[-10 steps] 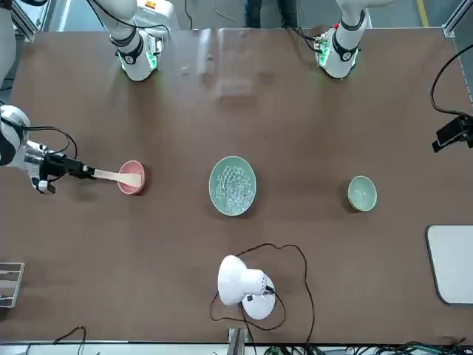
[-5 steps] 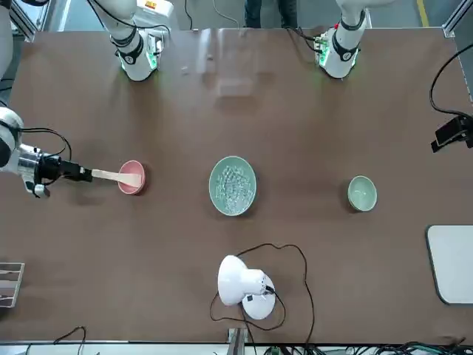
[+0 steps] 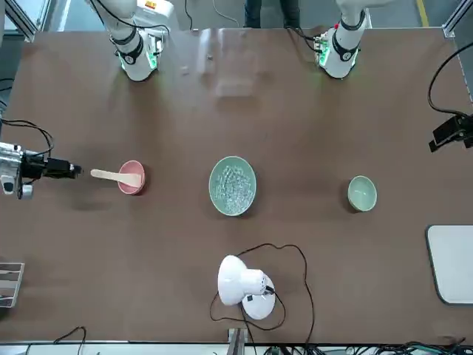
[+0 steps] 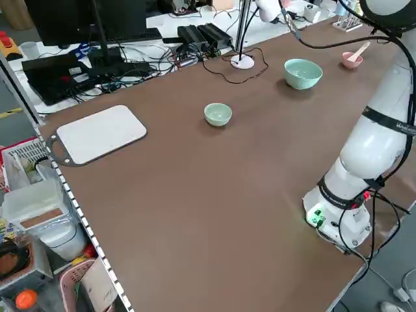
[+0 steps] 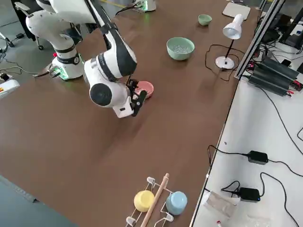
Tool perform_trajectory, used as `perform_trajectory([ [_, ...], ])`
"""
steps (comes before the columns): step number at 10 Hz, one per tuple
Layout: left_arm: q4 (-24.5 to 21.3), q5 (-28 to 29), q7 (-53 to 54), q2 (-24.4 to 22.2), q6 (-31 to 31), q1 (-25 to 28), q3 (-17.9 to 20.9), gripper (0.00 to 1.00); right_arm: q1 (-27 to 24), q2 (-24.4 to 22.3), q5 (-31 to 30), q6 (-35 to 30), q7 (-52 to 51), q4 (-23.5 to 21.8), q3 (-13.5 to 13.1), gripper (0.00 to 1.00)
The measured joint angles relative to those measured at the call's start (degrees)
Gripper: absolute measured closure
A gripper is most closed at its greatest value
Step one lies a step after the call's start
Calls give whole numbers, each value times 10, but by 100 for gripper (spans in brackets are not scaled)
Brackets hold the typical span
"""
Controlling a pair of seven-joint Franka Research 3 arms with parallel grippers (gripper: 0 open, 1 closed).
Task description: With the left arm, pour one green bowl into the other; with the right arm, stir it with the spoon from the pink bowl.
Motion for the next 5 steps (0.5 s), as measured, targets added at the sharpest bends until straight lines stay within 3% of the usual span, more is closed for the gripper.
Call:
perform_trajectory([
  [5,0,0,0,0,0,1,0,0,72,-125,-125,33,132,12,3,0],
])
